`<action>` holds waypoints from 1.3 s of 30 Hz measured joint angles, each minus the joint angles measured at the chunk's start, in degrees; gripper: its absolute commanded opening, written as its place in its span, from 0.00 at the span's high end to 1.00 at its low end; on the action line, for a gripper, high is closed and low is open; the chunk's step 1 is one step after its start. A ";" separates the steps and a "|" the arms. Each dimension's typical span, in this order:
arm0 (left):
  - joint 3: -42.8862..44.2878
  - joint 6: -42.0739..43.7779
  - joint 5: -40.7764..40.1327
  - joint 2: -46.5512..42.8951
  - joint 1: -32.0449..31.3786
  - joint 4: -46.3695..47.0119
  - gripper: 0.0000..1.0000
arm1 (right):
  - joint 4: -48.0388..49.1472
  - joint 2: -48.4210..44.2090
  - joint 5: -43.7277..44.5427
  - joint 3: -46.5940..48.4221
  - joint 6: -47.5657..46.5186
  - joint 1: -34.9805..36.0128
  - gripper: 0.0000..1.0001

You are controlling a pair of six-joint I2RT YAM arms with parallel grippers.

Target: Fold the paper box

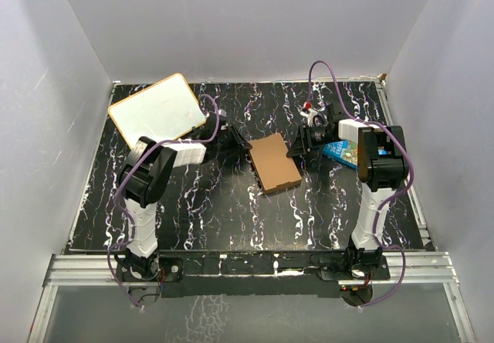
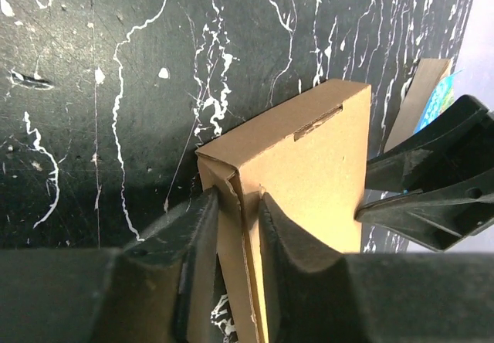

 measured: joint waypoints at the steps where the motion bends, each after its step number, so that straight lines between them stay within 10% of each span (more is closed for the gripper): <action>1: 0.11 -0.11 0.09 0.00 0.07 0.02 0.85 | -0.15 0.04 -0.17 0.07 0.17 0.00 0.60; 7: 0.68 0.07 1.29 0.00 0.39 1.07 0.97 | -0.42 0.22 -0.90 0.09 0.90 0.11 0.59; 16: -0.59 5.62 1.46 -2.14 0.09 -2.08 0.45 | 0.55 0.17 -0.83 -0.31 1.40 0.09 0.48; 24: -12.15 14.12 -1.42 -22.29 -0.15 -0.61 0.04 | 4.17 -2.54 -2.14 -5.92 3.02 0.02 0.55; 39: -35.54 3.96 3.23 -28.79 -0.20 15.52 0.04 | 6.29 -2.62 -7.74 -9.73 4.61 2.58 0.66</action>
